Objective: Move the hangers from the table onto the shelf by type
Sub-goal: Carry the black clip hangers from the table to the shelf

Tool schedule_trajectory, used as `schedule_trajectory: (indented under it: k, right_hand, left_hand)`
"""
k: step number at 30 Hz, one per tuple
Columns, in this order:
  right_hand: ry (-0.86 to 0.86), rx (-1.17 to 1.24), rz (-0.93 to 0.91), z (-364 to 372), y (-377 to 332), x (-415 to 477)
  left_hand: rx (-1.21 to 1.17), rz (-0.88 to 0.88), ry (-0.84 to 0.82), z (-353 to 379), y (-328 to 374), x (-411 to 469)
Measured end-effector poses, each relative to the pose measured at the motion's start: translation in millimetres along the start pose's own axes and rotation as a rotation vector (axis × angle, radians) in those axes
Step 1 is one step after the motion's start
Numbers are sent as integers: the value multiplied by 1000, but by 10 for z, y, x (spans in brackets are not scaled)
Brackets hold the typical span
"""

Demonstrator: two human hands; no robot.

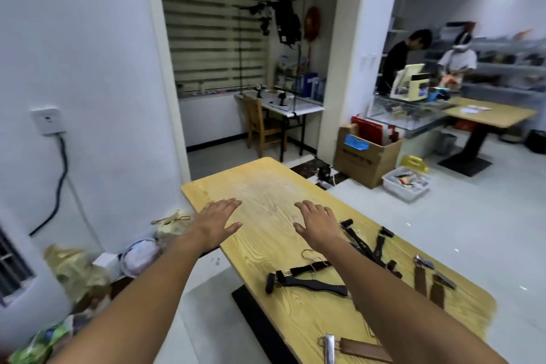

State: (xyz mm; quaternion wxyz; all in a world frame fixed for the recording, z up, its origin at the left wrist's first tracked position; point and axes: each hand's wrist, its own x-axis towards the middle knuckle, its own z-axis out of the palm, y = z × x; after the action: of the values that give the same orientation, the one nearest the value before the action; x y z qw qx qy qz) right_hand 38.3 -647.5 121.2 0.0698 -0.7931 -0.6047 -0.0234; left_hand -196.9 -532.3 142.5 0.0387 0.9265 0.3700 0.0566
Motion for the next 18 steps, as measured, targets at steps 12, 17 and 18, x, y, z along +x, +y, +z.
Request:
schedule_trajectory:
  k: [12, 17, 18]
  right_hand:
    - [-52, -27, 428, 246, 792, -398]
    - [-62, -31, 525, 338, 1051, -538]
    - [-67, -30, 541, 355, 1089, -545]
  left_hand:
    - [-84, 255, -92, 506, 441, 756]
    - [-102, 327, -126, 688, 701, 930]
    - [-105, 338, -134, 725, 740, 965]
